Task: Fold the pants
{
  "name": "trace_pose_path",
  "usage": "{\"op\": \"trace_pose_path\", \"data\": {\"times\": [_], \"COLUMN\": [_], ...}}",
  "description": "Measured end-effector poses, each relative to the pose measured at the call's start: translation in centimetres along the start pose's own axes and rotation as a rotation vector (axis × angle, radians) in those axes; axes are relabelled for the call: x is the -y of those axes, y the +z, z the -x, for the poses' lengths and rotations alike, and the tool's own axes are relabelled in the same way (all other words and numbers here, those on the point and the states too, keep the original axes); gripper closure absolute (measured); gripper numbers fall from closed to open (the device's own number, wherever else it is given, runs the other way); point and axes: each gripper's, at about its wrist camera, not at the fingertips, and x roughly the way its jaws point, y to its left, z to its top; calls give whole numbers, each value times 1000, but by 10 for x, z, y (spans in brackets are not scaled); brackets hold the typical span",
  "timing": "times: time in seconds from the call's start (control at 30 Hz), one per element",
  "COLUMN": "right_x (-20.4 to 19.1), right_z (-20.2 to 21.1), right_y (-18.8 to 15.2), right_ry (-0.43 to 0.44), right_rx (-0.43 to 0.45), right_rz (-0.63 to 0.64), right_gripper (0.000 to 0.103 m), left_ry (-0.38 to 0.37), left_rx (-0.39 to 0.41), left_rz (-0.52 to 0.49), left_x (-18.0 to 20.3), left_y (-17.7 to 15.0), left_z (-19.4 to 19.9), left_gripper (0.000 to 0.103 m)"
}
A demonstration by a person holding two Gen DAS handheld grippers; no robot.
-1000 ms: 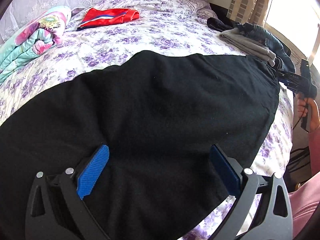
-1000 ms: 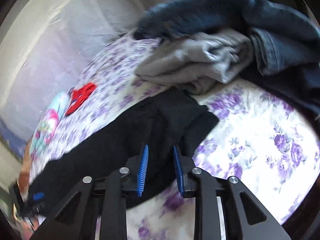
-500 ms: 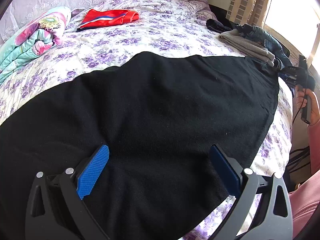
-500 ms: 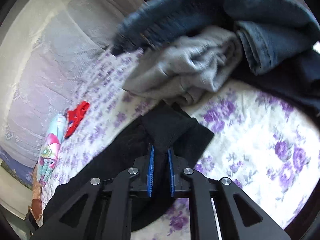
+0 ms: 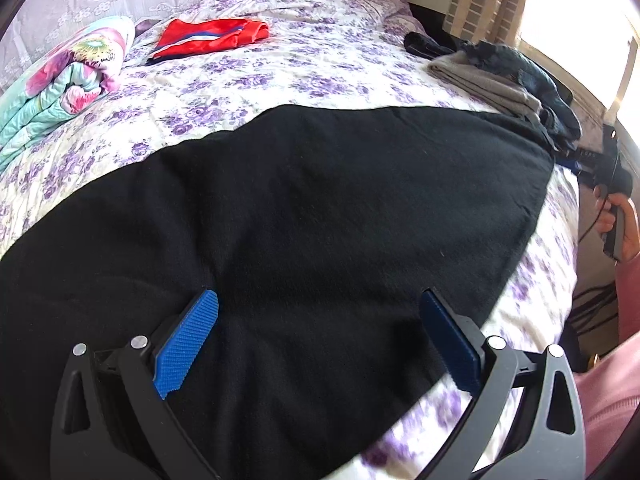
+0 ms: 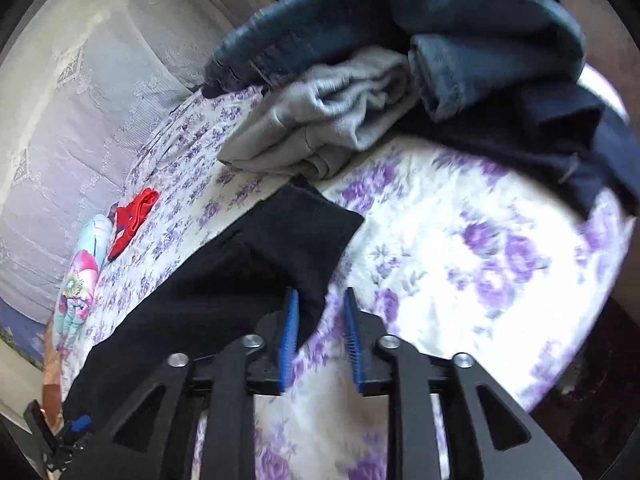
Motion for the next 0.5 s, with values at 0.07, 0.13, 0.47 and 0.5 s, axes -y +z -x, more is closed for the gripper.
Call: {"op": "trace_pose_path", "data": {"times": [0.07, 0.13, 0.47, 0.5], "right_x": [-24, -42, -44, -47], "right_z": [21, 28, -66, -68], "right_y": [3, 10, 62, 61], "right_ry": [-45, -49, -163, -171], "right_rx": [82, 131, -150, -159], "right_rz": [121, 193, 374, 407], "right_gripper": [65, 65, 71, 89], "left_ry": [17, 4, -3, -3], "left_rx": [1, 14, 29, 28], "left_rz": [-30, -73, -82, -82], "left_x": [6, 17, 20, 20], "left_y": [-4, -7, -16, -16], "left_z": [6, 11, 2, 1], "left_gripper": [5, 5, 5, 5]}}
